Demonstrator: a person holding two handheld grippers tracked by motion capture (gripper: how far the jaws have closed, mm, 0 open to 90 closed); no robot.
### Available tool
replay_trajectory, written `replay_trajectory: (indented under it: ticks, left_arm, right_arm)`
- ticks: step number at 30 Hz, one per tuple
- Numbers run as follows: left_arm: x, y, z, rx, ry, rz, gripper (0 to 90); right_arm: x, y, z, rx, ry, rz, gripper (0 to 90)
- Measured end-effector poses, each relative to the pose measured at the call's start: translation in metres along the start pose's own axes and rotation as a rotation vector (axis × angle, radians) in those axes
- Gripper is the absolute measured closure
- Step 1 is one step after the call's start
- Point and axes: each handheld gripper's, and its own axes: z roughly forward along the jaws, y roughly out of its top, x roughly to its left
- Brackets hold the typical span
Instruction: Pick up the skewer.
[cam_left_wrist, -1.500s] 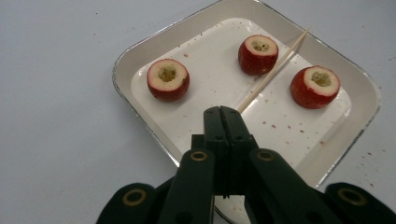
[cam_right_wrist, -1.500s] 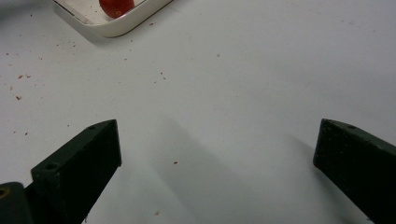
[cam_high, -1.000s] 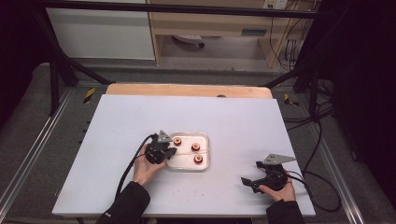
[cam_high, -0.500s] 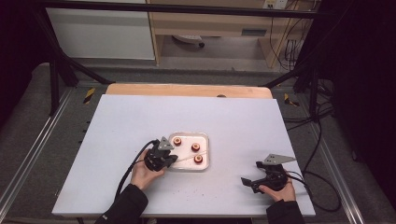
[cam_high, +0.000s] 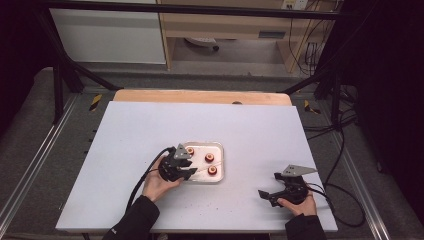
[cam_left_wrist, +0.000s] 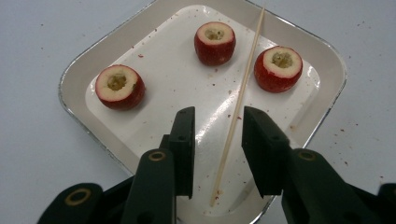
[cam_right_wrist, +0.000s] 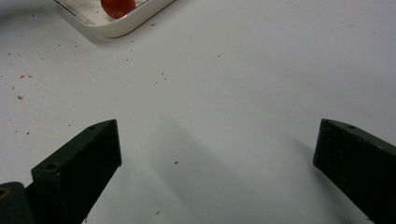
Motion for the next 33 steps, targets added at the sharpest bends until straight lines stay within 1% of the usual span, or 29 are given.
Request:
replay_trajectory:
  ticks: [3,5,10,13,16,17,23,28,33]
  left_arm:
    - [0.000,0.003,0.006,0.017,-0.006,0.013,66.6]
    - [0.000,0.004,0.009,0.023,-0.016,0.015,68.3]
    - [-0.002,0.005,0.015,0.033,-0.033,0.038,72.5]
    - [-0.003,0.005,0.016,0.036,-0.044,0.040,77.9]
    - [-0.002,0.004,0.017,0.041,-0.048,0.040,80.0]
    - [-0.002,0.004,0.017,0.041,-0.047,0.040,82.5]
    - [-0.003,0.004,0.017,0.041,-0.052,0.045,87.6]
    - [-0.004,0.003,0.017,0.037,-0.058,0.046,88.2]
    - [-0.004,0.003,0.012,0.013,-0.065,0.044,88.5]
  right_arm:
    - [0.000,0.000,0.000,-0.001,0.002,0.003,1.5]
    - [0.000,0.000,0.000,0.000,0.004,0.004,1.5]
    - [0.000,0.000,0.000,-0.002,0.003,0.002,1.5]
    - [0.000,0.000,0.000,-0.001,0.004,0.004,1.5]
    - [0.000,0.000,0.001,-0.001,0.004,0.004,1.5]
    - [0.000,0.000,0.000,0.001,0.005,0.004,1.5]
    - [0.000,0.000,0.001,0.004,0.005,-0.002,1.5]
    - [0.000,0.000,0.001,0.006,0.007,-0.002,1.5]
    - [0.000,0.000,0.001,0.006,0.006,0.000,1.5]
